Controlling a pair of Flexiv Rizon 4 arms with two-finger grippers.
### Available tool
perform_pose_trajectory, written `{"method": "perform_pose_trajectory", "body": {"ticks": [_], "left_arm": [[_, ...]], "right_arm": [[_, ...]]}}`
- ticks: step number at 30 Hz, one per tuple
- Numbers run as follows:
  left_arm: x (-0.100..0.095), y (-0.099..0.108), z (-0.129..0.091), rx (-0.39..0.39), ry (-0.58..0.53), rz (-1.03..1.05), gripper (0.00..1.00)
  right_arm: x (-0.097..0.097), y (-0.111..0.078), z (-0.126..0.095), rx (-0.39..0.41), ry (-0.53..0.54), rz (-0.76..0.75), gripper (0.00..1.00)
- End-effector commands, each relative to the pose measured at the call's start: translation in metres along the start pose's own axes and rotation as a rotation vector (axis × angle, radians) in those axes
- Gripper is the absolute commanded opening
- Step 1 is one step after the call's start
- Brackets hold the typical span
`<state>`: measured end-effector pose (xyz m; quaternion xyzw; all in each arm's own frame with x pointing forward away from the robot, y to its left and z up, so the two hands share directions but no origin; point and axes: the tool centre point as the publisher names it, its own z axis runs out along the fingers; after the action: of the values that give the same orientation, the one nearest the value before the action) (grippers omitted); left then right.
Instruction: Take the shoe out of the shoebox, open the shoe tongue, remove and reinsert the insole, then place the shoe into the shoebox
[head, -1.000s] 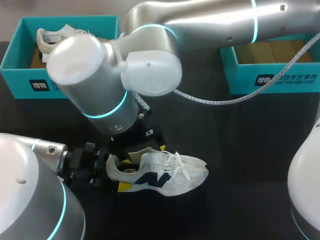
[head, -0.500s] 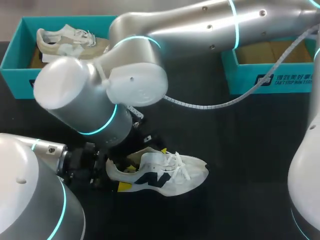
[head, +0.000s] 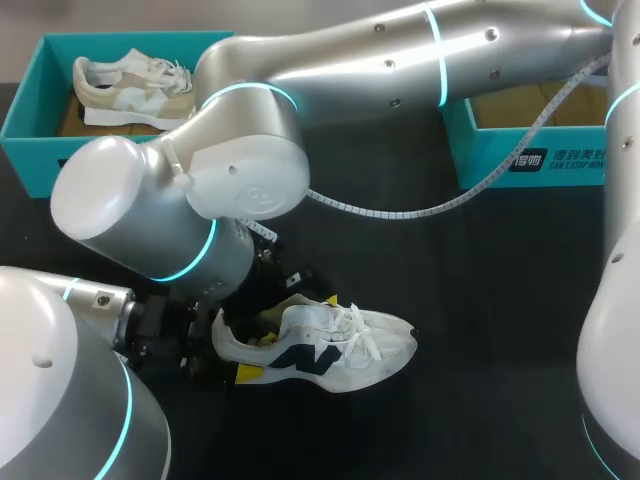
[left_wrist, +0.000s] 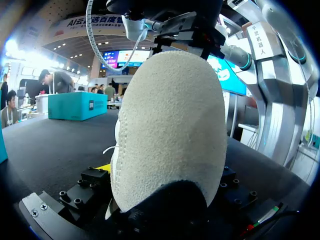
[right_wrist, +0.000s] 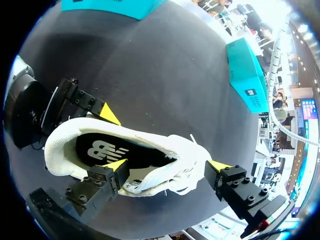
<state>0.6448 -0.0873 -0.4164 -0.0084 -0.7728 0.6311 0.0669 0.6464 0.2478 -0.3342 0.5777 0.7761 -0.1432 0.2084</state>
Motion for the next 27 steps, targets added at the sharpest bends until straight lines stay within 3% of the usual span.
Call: {"method": "perform_pose_trajectory", "body": {"ticks": [1,13,14,15,17,22,27], "left_arm": [[-0.002,0.002,0.002,-0.001,-0.002,0.001,0.0],[-0.002,0.002,0.002,-0.001,-0.002,0.001,0.0],[-0.002,0.002,0.002,-0.001,-0.002,0.001,0.0],[-0.002,0.002,0.002,-0.001,-0.002,0.001,0.0],[-0.002,0.002,0.002,-0.001,-0.002,0.001,0.0],[-0.002,0.002,0.002,-0.001,-0.002,0.001,0.0],[-0.002,0.002,0.002,-0.001,-0.002,0.001,0.0]], "right_arm": [[0.002,-0.007,0.003,-0.002,-0.014,0.597,1.0],[-0.004,-0.01,0.005,0.022,0.023,0.619,1.0],[-0.005,-0.01,0.006,0.026,0.028,0.62,0.98],[-0.006,-0.011,0.006,0.028,0.036,0.619,0.86],[-0.007,-0.012,0.007,0.035,0.044,0.623,0.8],[-0.011,-0.016,0.007,0.044,0.06,0.626,0.53],[-0.014,-0.017,0.006,0.056,0.075,0.621,0.53]]}}
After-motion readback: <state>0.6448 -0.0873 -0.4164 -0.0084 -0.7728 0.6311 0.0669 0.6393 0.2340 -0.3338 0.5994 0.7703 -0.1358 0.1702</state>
